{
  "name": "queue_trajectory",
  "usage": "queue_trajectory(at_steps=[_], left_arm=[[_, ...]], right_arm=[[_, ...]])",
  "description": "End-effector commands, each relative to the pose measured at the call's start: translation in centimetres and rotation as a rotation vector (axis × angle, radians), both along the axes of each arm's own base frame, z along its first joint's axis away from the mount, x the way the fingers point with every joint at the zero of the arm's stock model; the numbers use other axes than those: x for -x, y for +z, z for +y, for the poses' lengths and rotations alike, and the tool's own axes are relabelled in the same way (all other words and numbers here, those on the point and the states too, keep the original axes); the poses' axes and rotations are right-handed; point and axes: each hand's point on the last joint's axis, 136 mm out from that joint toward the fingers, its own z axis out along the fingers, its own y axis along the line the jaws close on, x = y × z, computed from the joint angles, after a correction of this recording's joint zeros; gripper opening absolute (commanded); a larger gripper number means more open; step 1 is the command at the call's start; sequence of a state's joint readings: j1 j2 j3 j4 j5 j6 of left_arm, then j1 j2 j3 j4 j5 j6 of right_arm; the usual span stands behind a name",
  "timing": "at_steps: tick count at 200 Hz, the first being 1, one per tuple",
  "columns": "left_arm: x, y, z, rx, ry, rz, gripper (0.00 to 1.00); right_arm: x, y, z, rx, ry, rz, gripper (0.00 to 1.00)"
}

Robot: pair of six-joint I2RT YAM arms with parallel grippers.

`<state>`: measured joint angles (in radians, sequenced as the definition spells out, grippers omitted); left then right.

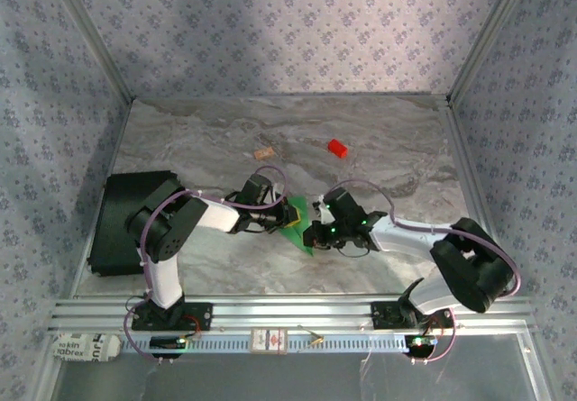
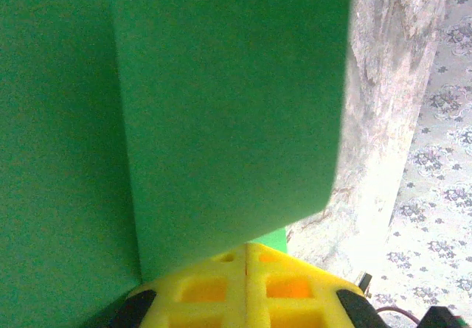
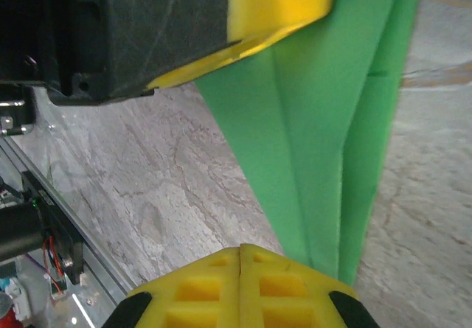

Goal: Fold a paper plane with a square sheet of paper (pick it up from the middle)
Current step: Fourth fold the wing at the center of the table.

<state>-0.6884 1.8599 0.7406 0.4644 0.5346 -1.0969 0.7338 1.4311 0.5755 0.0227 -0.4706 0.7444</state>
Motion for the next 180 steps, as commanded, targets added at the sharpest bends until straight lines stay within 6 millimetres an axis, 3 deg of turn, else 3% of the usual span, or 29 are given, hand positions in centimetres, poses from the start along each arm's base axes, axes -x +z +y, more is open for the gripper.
queue_trajectory(at_steps=[1, 54, 91, 152, 180], left_arm=[[0.8, -3.3, 2.3, -0.124, 0.035, 0.061, 0.01], [0.9, -3.4, 2.3, -0.127, 0.034, 0.063, 0.01], [0.8, -3.5, 2.3, -0.129, 0.037, 0.063, 0.01], [0.9, -3.7, 2.4, -0.129, 0.041, 0.065, 0.00], [0.9, -3.6, 2.4, -0.127, 0.040, 0.064, 0.01]], right_arm=[[0.6, -0.8, 0.4, 0.005, 0.019, 0.033, 0.04], [2.8, -4.9, -2.4, 0.071, -0.022, 0.120, 0.04], [4.1, -5.7, -3.5, 0.066, -0.043, 0.145, 0.04], [5.0, -5.5, -5.0, 0.059, -0.079, 0.154, 0.05], [3.2, -2.2, -4.5, 0.007, -0.091, 0.055, 0.05]])
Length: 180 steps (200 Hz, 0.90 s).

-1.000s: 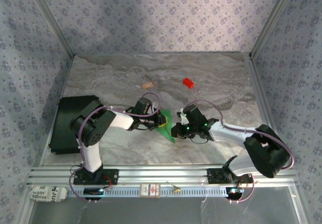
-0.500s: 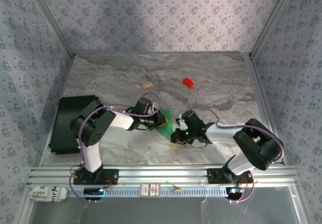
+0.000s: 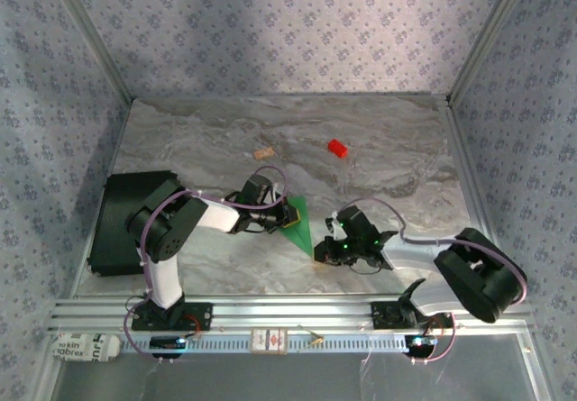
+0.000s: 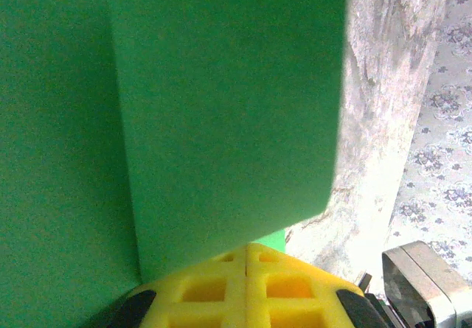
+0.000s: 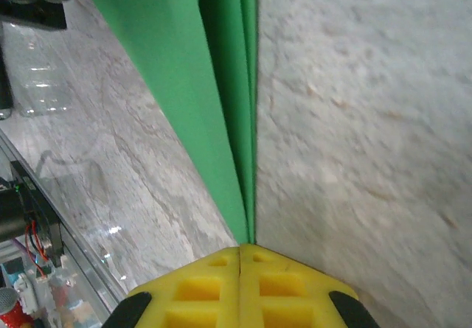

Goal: Fold a paper plane with a square sheet of paper (pick it up from the middle)
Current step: Fourth fold the wing at the center of the table.

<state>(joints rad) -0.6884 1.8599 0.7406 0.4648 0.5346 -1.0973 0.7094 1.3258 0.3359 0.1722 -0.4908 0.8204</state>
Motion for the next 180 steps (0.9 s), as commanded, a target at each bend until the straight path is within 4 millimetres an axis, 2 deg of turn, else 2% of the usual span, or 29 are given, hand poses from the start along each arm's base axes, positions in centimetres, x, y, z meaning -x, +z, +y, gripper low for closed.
queue_trajectory(at_steps=[1, 29, 58, 87, 131, 148, 180], left_arm=[[0.9, -3.6, 2.4, -0.127, 0.040, 0.064, 0.01], [0.9, -3.7, 2.3, -0.126, 0.038, 0.065, 0.00], [0.8, -3.7, 2.3, -0.124, 0.039, 0.064, 0.01], [0.9, -3.7, 2.3, -0.126, 0.038, 0.065, 0.01], [0.9, -3.6, 2.2, -0.121, 0.037, 0.064, 0.00], [0.9, -3.5, 2.1, -0.120, 0.037, 0.062, 0.01], [0.8, -3.2, 2.1, -0.115, 0.037, 0.056, 0.01]], right_arm=[[-0.1, 1.0, -1.1, 0.032, -0.028, -0.005, 0.05], [-2.7, 4.5, 0.0, -0.009, -0.029, -0.095, 0.06], [-4.9, 5.2, 1.5, -0.020, -0.029, -0.098, 0.05], [-6.3, 4.7, 3.6, -0.022, -0.005, -0.084, 0.05], [-7.1, 2.9, 4.9, 0.015, 0.008, -0.043, 0.05], [-6.9, 2.0, 4.7, 0.048, 0.010, -0.025, 0.05], [-5.5, -1.0, 2.7, 0.119, -0.017, 0.037, 0.04]])
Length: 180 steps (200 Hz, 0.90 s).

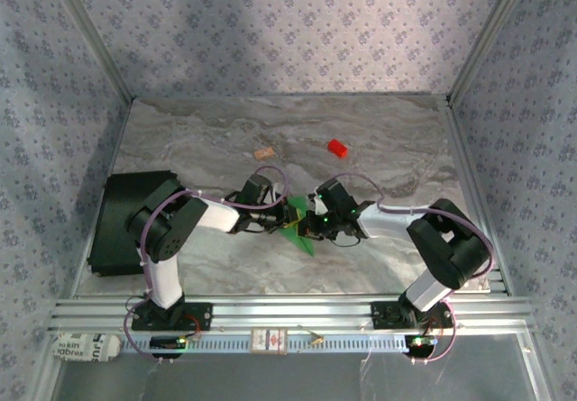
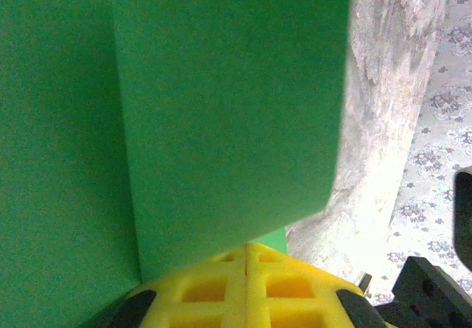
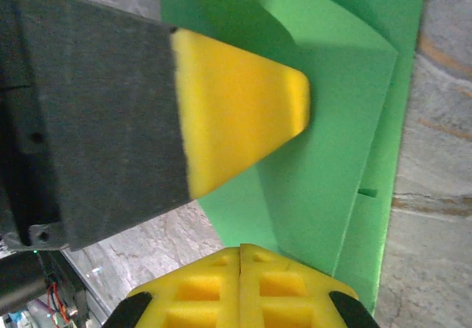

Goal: Fold a paper plane with a square sheet of paper (pick it up from the middle)
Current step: Fourth fold the wing at the center of the table.

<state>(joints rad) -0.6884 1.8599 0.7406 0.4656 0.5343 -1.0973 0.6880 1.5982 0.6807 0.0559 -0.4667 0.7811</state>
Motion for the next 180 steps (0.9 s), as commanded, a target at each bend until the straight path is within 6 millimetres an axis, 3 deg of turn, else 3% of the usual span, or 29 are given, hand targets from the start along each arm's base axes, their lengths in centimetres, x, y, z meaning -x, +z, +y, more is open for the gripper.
queue_trajectory(at_steps=[1, 20, 49, 69, 100, 121, 144, 180], left_arm=[[0.8, -3.2, 2.1, -0.114, 0.037, 0.056, 0.00], [0.6, -2.7, 1.9, -0.101, 0.029, 0.041, 0.00], [-0.8, 0.2, 0.6, -0.053, 0.007, -0.035, 0.02], [-1.3, 2.2, -0.2, -0.021, -0.015, -0.079, 0.04], [-1.0, 4.3, 0.1, -0.016, -0.020, -0.129, 0.08], [0.4, 4.2, 0.1, -0.023, -0.057, -0.109, 0.03], [2.0, 2.4, 0.0, -0.064, -0.099, -0.042, 0.00], [2.2, -0.2, 0.1, -0.105, -0.094, 0.010, 0.00]], right_arm=[[1.2, -2.5, -1.6, 0.071, -0.012, 0.044, 0.04], [2.1, -3.5, -2.2, 0.072, -0.021, 0.071, 0.04], [3.3, -5.0, -3.2, 0.085, -0.038, 0.106, 0.02], [3.5, -5.5, -3.6, 0.087, -0.047, 0.116, 0.02], [3.3, -5.4, -3.8, 0.083, -0.048, 0.113, 0.01], [3.1, -5.3, -3.9, 0.079, -0.054, 0.110, 0.01], [3.0, -5.1, -4.0, 0.076, -0.054, 0.105, 0.00], [3.2, -5.2, -4.1, 0.078, -0.049, 0.106, 0.00]])
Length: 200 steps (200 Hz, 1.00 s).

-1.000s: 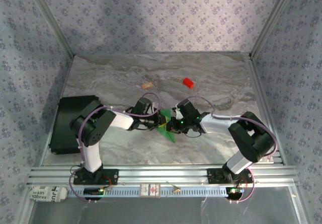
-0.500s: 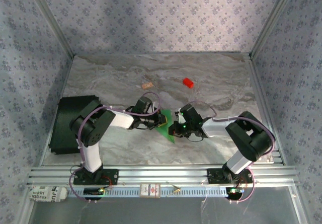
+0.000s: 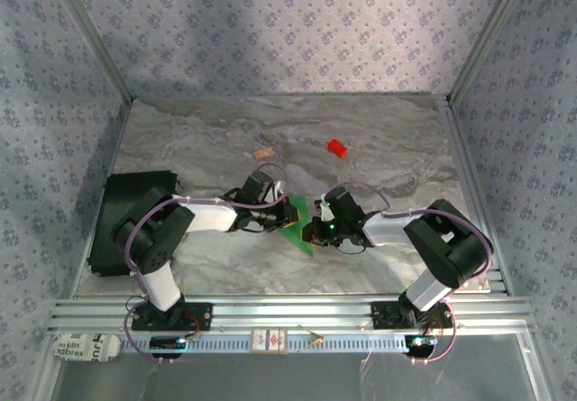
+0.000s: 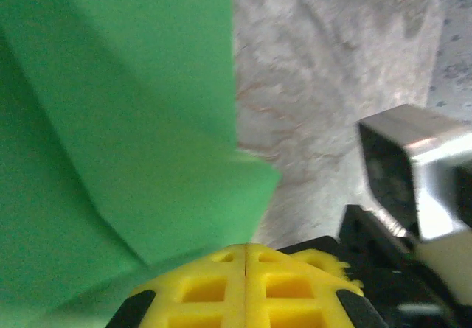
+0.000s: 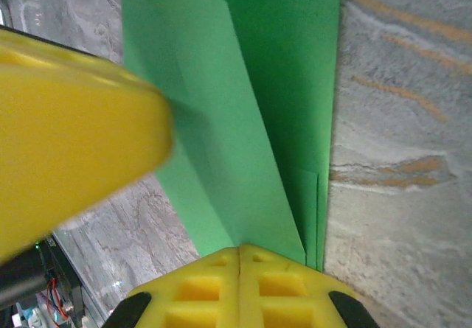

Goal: Fold a paper plane with a square sheet of paper (pick it up from the middle)
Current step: Fourth fold the wing at the center of the table.

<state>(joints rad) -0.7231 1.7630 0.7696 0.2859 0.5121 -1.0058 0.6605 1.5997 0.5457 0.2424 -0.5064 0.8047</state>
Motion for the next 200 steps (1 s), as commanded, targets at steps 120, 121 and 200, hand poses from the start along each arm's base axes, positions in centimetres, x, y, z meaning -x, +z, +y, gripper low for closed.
queue_trajectory(at_steps=[120, 121, 200], left_arm=[[-4.6, -2.8, 3.0, -0.155, 0.122, 0.032, 0.00], [-4.6, -2.8, 3.0, -0.155, 0.122, 0.032, 0.00], [-8.6, -2.6, 5.4, -0.173, 0.184, 0.017, 0.01]], right_arm=[[3.9, -4.8, -3.9, 0.171, 0.010, 0.141, 0.00], [3.9, -4.9, -3.9, 0.172, 0.012, 0.140, 0.00], [4.8, -5.3, -4.4, 0.188, 0.039, 0.161, 0.00]])
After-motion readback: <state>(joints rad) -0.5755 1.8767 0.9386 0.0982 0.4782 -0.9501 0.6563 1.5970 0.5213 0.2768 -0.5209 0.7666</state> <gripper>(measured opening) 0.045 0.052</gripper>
